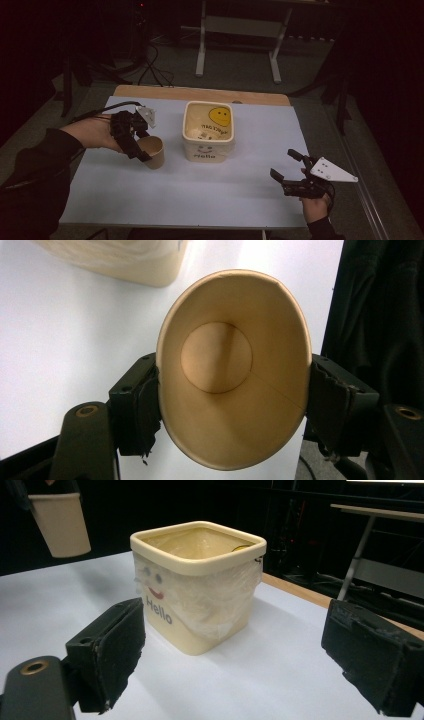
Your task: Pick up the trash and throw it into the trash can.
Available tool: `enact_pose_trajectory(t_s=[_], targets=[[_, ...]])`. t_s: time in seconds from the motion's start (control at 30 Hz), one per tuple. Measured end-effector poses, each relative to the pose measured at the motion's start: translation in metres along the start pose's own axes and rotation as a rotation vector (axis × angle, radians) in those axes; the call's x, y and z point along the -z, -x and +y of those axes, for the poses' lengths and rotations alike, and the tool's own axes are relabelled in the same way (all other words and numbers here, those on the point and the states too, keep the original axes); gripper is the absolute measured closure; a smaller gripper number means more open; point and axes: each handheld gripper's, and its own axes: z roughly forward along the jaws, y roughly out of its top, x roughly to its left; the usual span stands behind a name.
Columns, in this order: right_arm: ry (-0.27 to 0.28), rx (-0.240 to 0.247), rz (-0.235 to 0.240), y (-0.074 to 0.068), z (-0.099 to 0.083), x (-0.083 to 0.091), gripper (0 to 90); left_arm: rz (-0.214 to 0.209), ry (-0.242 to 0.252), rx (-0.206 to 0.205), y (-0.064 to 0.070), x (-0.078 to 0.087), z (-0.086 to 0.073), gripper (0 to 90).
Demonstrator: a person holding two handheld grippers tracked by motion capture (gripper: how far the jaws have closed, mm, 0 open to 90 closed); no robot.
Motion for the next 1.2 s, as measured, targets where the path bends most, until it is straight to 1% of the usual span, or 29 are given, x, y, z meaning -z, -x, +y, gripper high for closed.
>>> enact_pose_trajectory(t_s=[0.2,0.3,0.43,0.5,0.6,0.63,0.67,0.7,0.77,0.8,0.83,0.87,0.97,1.03,1.2], targets=[[0.000,0.000,0.000,0.000,0.000,0.000,10.3,0.001,0.022,-0.003,-0.004,0.011,0.006,31.1],[0.002,0.001,0.000,0.001,0.000,0.000,10.3,0.011,0.019,-0.013,-0.006,0.015,0.010,31.1],[0.002,0.000,0.000,0.001,-0.001,0.000,10.3,0.008,0.013,-0.013,-0.008,0.019,0.015,31.2],[-0.001,0.001,-0.001,0.000,0.000,0.000,10.3,0.007,0.015,-0.022,-0.011,0.024,0.022,31.1],[-0.003,0.006,-0.001,-0.001,0.000,0.000,10.3,0.006,0.022,-0.025,-0.013,0.029,0.028,31.1],[-0.003,0.007,-0.001,-0.001,0.000,0.000,10.2,0.011,0.022,-0.026,-0.014,0.030,0.030,31.1],[-0.003,0.007,-0.001,-0.001,0.000,0.000,10.2,0.011,0.022,-0.026,-0.014,0.030,0.030,31.1],[-0.002,0.005,-0.002,-0.001,0.000,0.000,10.2,0.006,0.023,-0.025,-0.016,0.032,0.034,31.1],[-0.003,0.004,-0.003,-0.001,0.000,0.000,10.3,0.013,0.019,-0.025,-0.017,0.033,0.036,31.2],[-0.003,0.004,-0.004,0.000,0.000,0.000,10.3,0.010,0.021,-0.027,-0.018,0.034,0.038,31.1],[-0.003,0.003,-0.004,0.000,0.000,0.000,10.3,0.012,0.022,-0.033,-0.021,0.036,0.042,31.1],[-0.003,0.003,-0.004,0.000,0.000,0.000,10.3,0.012,0.022,-0.033,-0.021,0.036,0.042,31.1],[-0.005,0.005,-0.003,0.000,-0.001,0.000,10.3,0.010,0.021,-0.035,-0.026,0.039,0.050,31.1],[-0.005,0.003,-0.002,0.000,-0.001,0.000,10.2,0.011,0.017,-0.035,-0.027,0.040,0.052,31.1],[-0.008,0.002,0.000,0.000,-0.002,0.000,10.3,0.014,0.003,-0.033,-0.036,0.044,0.064,31.1]])
